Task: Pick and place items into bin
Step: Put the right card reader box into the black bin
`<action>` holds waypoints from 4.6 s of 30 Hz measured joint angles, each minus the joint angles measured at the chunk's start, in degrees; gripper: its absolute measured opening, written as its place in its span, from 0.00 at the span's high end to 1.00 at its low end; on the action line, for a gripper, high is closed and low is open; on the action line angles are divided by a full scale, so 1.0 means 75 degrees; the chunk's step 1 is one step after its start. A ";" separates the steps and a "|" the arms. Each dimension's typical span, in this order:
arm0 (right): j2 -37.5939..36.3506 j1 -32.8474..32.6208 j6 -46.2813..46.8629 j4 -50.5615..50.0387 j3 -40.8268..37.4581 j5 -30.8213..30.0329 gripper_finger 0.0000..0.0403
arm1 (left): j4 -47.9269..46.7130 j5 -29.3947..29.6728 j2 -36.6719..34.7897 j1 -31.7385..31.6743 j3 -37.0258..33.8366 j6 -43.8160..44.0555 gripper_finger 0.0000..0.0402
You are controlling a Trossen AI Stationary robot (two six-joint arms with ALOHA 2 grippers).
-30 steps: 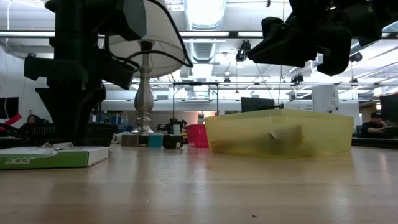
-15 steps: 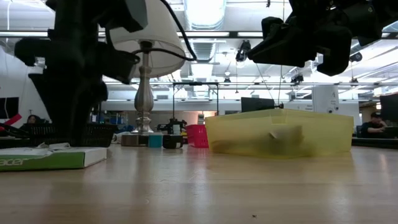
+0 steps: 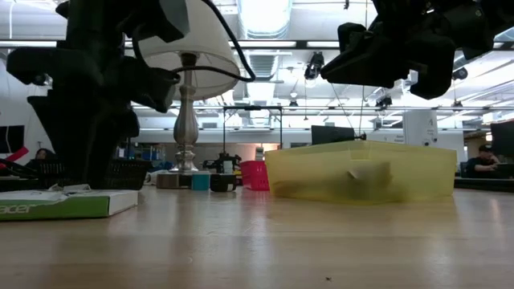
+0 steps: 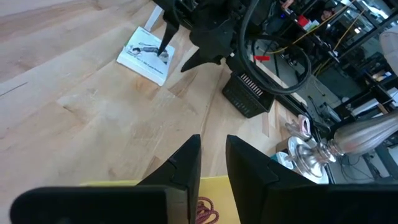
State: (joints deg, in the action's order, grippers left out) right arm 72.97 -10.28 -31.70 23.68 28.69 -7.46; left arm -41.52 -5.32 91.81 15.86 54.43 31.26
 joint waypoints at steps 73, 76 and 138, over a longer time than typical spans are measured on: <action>-0.0006 -0.0003 -0.0058 -0.0102 0.0000 -0.0001 0.86 | -0.2932 0.0609 0.0227 -0.0023 0.1876 -0.1654 0.99; -0.0006 -0.0003 -0.0058 -0.0102 0.0000 -0.0001 0.86 | -0.3719 0.1193 0.0204 -0.0032 0.2212 -0.1865 0.99; -0.0006 0.0000 -0.0064 -0.0119 0.0000 0.0000 0.85 | -0.2935 0.3702 -0.2503 -0.4535 -0.0398 -0.7399 0.99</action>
State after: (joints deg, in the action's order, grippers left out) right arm 72.93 -10.28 -32.19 22.79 28.69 -7.46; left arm -63.53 22.45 73.03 -18.15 51.45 -24.23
